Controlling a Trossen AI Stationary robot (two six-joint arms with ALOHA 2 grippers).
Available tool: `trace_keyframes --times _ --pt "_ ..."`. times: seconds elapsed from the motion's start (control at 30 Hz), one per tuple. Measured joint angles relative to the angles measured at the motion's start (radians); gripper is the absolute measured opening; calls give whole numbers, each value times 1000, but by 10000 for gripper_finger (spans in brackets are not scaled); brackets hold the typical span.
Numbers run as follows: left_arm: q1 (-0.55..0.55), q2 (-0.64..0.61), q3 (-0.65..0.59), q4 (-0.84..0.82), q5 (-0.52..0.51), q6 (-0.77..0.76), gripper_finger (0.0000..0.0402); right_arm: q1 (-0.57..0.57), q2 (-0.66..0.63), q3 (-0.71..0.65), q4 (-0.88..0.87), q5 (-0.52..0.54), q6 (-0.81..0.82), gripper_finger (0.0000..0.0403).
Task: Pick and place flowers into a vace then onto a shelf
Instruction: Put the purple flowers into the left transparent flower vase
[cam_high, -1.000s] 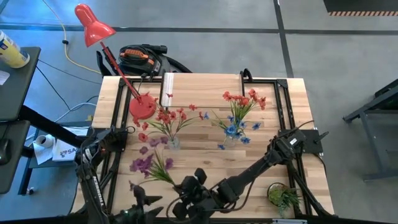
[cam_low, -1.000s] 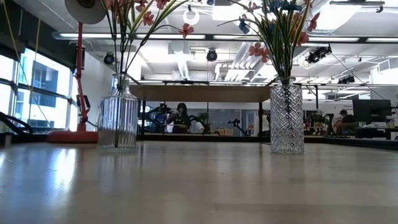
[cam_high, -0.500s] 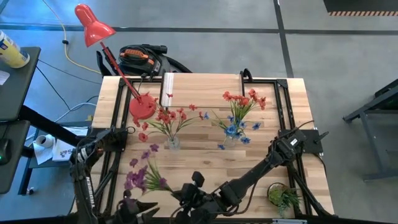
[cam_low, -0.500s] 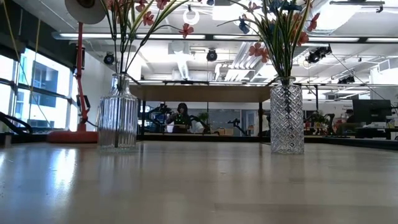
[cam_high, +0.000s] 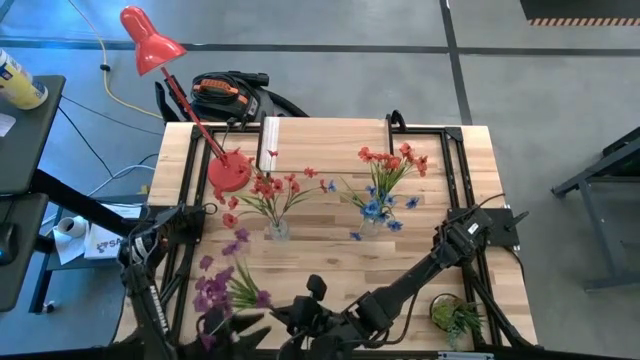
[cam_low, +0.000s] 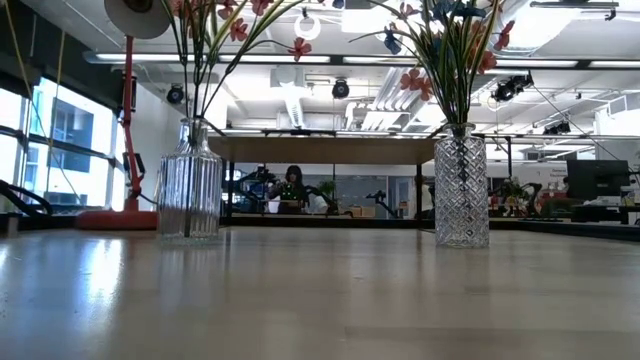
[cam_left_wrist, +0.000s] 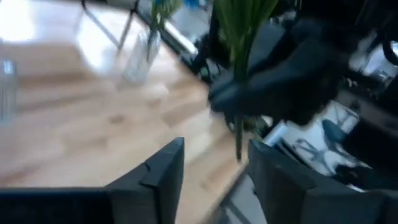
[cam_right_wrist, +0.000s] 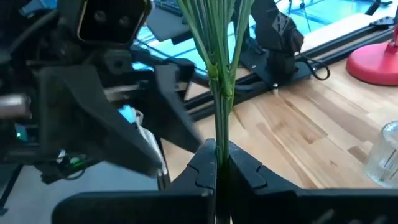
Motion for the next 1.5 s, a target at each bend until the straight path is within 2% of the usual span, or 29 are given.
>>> trace_keyframes --times 0.2,0.43,0.6,0.8,0.9,1.07,1.4,1.5 --pt "42 -21 0 -46 -43 23 247 -3 0 0 1 -15 9 8" --pt "44 -41 0 -45 -83 50 239 -4 0 0 -15 -34 12 7" --pt "54 -65 0 -45 -113 91 220 -11 0 0 -21 -44 13 5" --pt "86 -79 0 -45 -91 168 179 -17 0 0 -22 -73 11 11" --pt "102 -84 0 -44 -53 215 139 -21 1 0 -33 -93 3 13" --pt "112 -87 0 -37 -12 316 45 -25 4 -1 -53 -107 -14 15" --pt "132 -113 0 -27 87 537 48 -20 1 3 -203 -238 111 17" --pt "135 -128 0 -27 89 568 47 -7 -2 3 -223 -233 133 17"
